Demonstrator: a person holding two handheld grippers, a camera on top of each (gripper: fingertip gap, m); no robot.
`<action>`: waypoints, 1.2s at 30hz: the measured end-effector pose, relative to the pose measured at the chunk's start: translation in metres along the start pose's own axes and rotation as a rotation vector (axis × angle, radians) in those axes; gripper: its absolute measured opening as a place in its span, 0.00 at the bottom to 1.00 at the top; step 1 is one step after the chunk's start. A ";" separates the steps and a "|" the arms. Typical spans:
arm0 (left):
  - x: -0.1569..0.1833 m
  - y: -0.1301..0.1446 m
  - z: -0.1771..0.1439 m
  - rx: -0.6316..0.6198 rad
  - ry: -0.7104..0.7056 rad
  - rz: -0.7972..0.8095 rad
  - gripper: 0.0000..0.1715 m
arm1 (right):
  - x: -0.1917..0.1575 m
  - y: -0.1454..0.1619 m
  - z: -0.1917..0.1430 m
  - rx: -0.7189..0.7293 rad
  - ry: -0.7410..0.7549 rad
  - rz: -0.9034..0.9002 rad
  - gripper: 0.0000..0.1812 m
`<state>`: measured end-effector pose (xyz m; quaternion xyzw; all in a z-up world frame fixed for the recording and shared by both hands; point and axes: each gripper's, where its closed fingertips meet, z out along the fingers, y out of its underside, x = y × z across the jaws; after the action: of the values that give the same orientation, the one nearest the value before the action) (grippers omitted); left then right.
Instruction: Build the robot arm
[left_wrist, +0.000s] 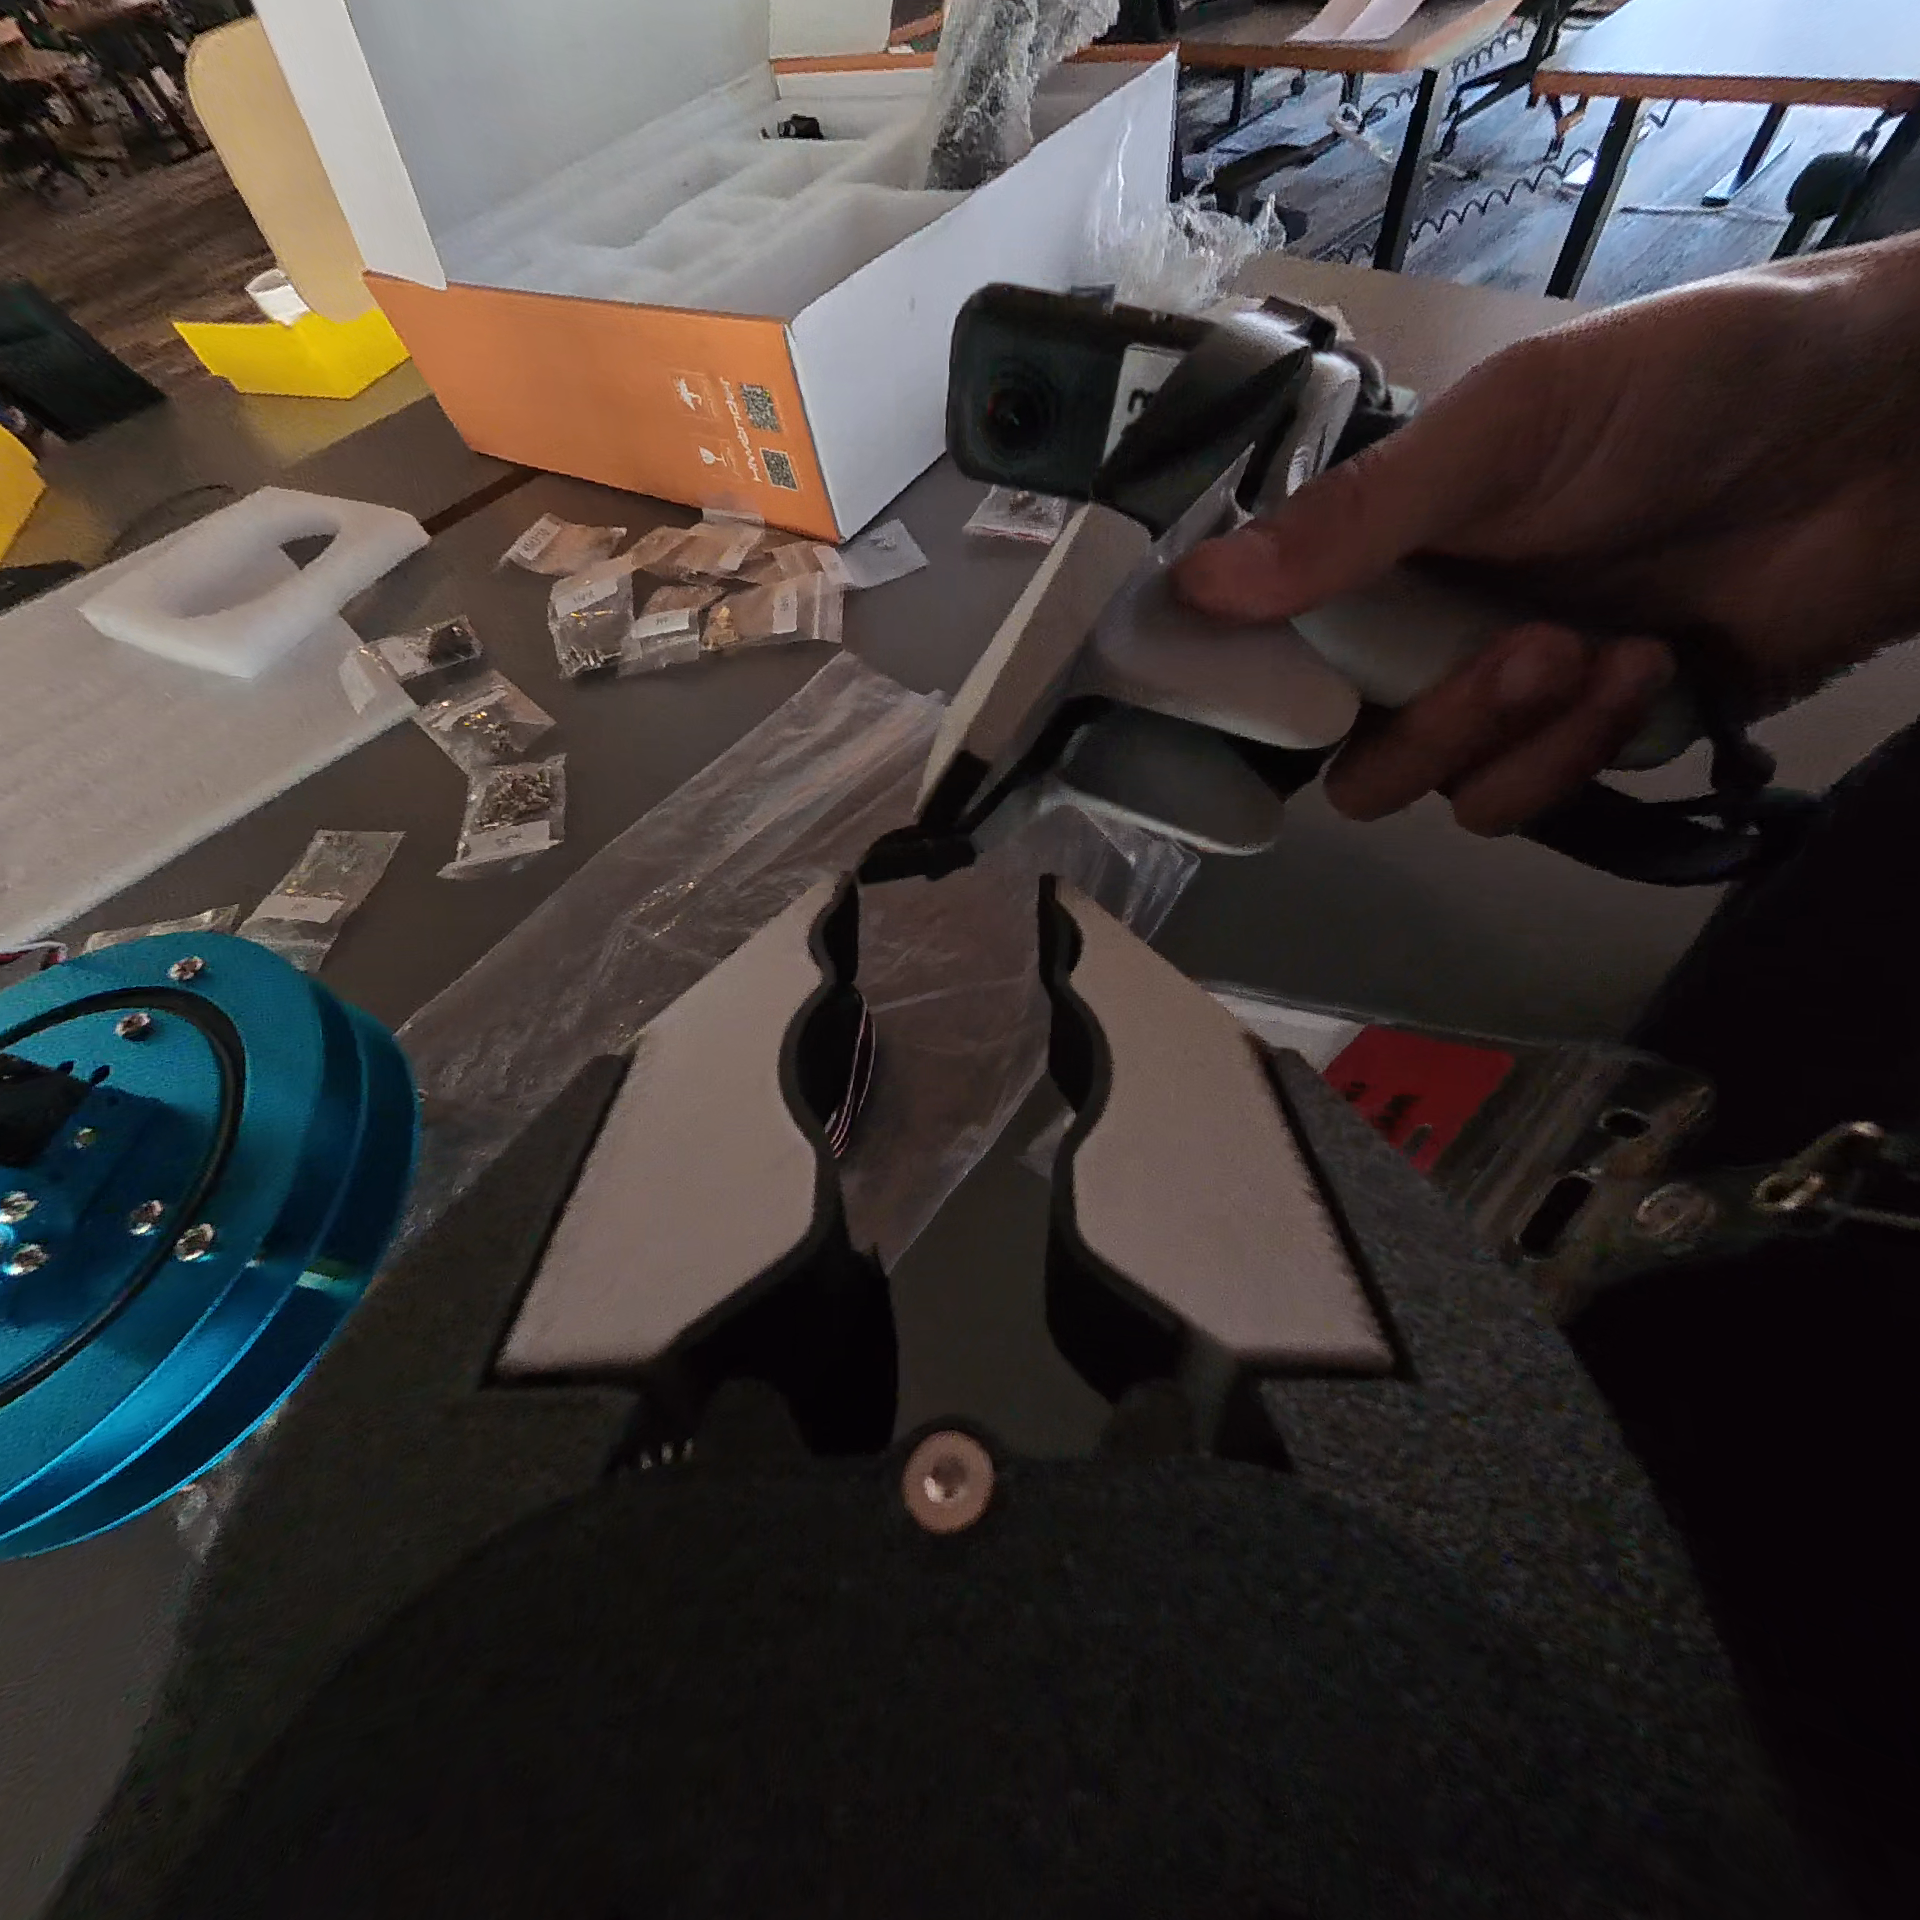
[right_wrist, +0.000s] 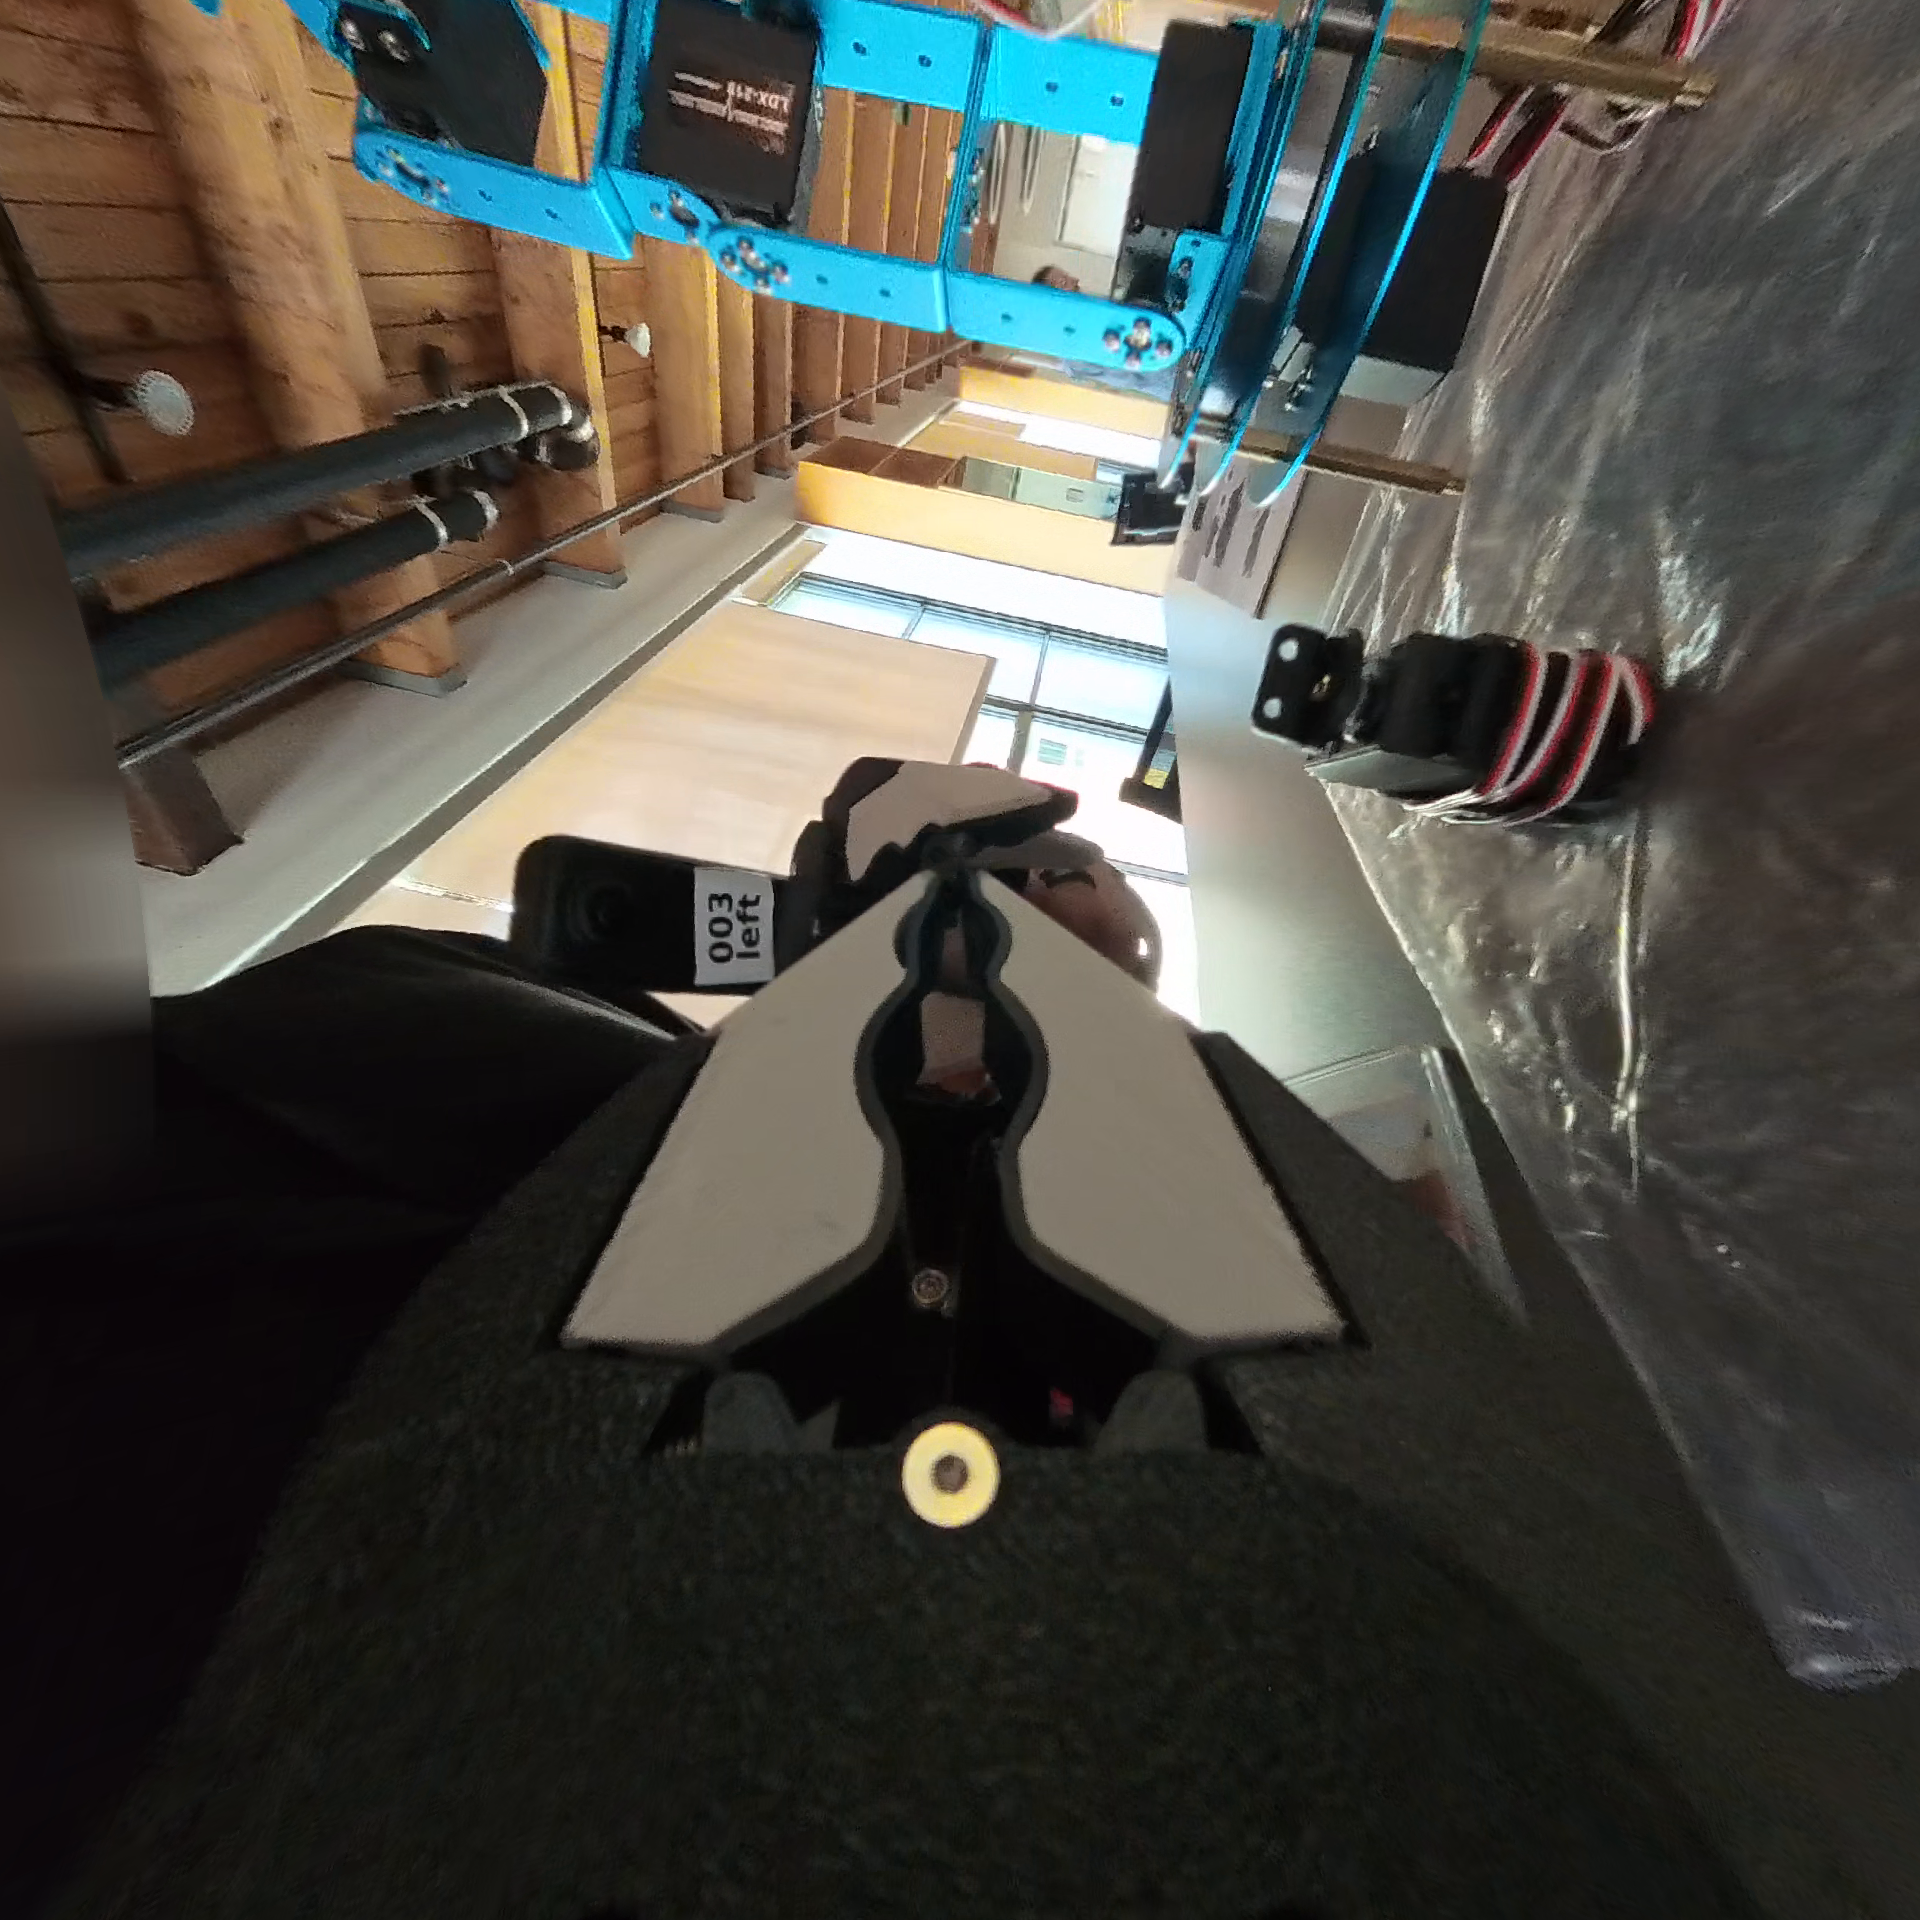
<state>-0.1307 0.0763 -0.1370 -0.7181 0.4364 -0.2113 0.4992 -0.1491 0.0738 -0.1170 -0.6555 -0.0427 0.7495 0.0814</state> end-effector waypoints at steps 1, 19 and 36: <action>0.000 -0.001 -0.001 0.009 -0.007 0.001 0.17 | -0.001 0.002 0.001 -0.001 -0.003 -0.007 0.01; -0.006 -0.006 0.006 0.031 -0.081 -0.040 0.10 | 0.005 -0.007 -0.006 0.116 0.046 -0.040 0.01; 0.006 0.014 0.020 -0.074 0.000 0.036 0.00 | 0.041 -0.003 -0.034 0.001 0.274 -0.259 0.04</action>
<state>-0.1184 0.0805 -0.1586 -0.7282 0.4567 -0.1861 0.4760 -0.1200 0.0825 -0.1614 -0.7405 -0.1148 0.6366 0.1824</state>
